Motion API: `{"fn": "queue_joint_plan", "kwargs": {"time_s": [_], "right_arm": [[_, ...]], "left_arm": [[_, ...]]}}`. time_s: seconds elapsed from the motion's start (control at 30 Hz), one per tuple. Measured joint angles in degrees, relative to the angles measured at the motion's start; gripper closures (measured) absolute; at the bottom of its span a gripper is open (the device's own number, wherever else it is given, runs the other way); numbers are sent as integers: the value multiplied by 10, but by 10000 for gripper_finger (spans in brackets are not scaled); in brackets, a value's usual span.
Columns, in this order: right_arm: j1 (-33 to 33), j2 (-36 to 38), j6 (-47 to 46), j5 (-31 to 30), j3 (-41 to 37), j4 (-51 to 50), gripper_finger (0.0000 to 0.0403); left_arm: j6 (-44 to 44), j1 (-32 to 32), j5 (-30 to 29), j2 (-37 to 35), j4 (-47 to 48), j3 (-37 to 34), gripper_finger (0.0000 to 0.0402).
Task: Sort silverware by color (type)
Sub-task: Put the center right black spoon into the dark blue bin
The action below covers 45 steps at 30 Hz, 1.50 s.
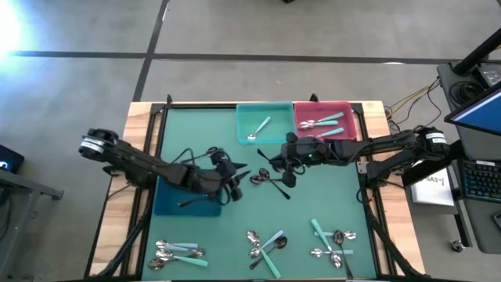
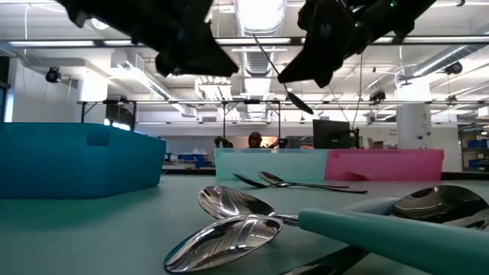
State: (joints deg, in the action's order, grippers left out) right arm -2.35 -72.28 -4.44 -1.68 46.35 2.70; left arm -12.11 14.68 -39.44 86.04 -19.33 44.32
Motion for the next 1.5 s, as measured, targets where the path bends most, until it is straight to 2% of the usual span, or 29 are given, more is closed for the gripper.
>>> {"fn": "queue_joint_plan", "kwargs": {"time_s": [0.17, 0.43, 0.67, 0.77, 0.93, 1.2, 1.33, 1.5], "right_arm": [[6, -2, 24, 2, 0, 29, 394], [25, -2, 72, 4, 0, 61, 394], [39, -2, 96, 4, 0, 72, 394], [39, -2, 96, 4, 0, 70, 394], [39, -2, 101, 3, 3, 68, 394], [39, -2, 84, 6, 9, 66, 394], [38, -2, 76, 3, 10, 59, 376], [38, -1, 74, 2, 11, 35, 328]], "left_arm": [[70, 0, -4, 32, -109, 18, 301], [92, 0, -21, 54, -113, 76, 301], [100, 0, -21, 64, -109, 100, 302], [99, 1, -21, 62, -105, 101, 320], [64, 1, -15, 59, -72, 104, 389], [56, -1, 14, 50, -60, 104, 401], [56, -1, 14, 41, -27, 104, 401], [57, -1, 12, 29, -16, 103, 401]]}}
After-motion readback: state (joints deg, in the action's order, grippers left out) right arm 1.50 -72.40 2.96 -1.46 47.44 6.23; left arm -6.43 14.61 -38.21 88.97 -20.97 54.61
